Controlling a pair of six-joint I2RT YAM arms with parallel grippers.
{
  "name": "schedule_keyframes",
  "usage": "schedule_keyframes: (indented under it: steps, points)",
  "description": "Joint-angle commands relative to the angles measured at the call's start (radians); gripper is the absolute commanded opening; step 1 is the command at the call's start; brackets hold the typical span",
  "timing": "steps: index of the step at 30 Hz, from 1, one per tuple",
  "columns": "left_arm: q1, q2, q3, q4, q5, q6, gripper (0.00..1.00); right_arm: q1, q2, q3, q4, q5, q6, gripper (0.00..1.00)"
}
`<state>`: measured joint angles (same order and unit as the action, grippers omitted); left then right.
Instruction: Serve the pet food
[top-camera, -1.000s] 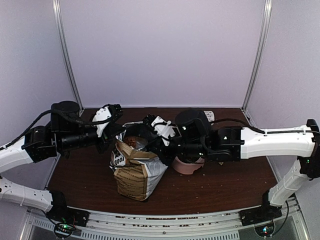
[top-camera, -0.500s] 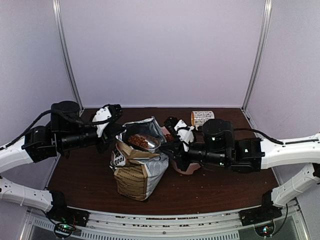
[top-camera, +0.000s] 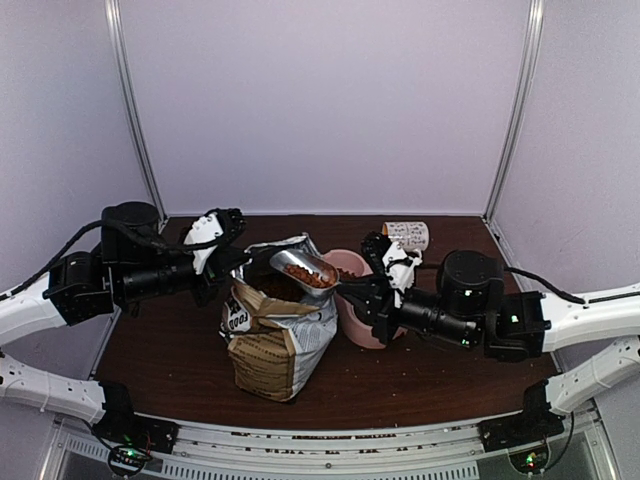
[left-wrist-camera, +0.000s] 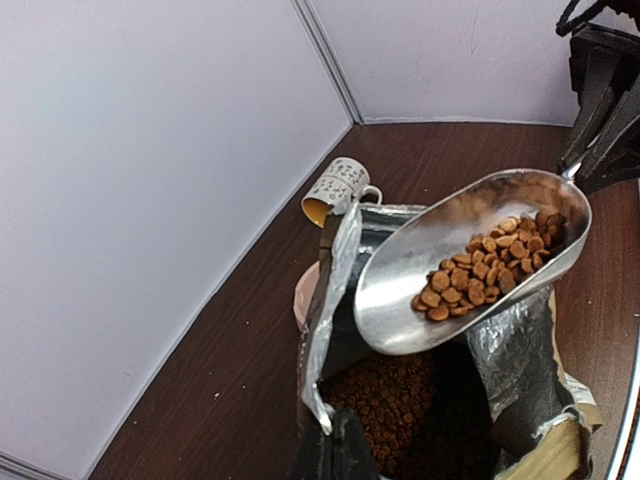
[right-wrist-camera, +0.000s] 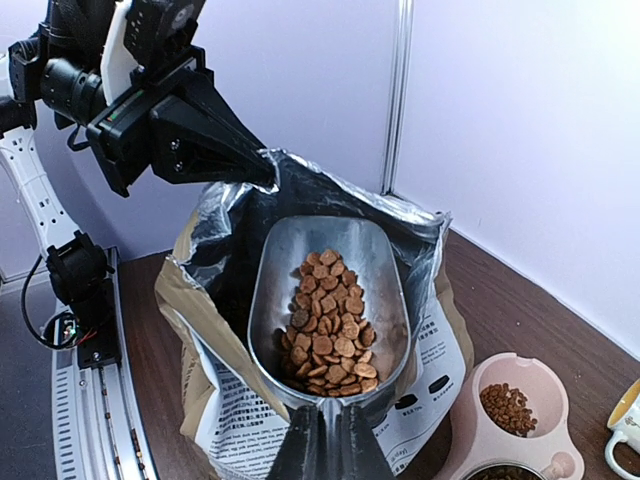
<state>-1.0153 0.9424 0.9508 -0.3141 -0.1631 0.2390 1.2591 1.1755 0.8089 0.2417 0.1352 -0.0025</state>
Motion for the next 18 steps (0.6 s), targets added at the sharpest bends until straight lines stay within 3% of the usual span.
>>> schedule_keyframes:
  steps: [1, 10, 18]
  points:
    - [-0.005, -0.023, 0.020, 0.152, 0.001, 0.017, 0.00, 0.019, -0.039, 0.006, 0.057, 0.035, -0.052, 0.00]
    - [-0.005, -0.017, 0.021, 0.160, -0.076, 0.001, 0.00, 0.038, -0.066, 0.018, 0.041, 0.039, -0.073, 0.00]
    - [-0.005, 0.010, 0.037, 0.151, -0.171, -0.007, 0.00, 0.044, -0.100, 0.116, -0.077, 0.083, -0.033, 0.00]
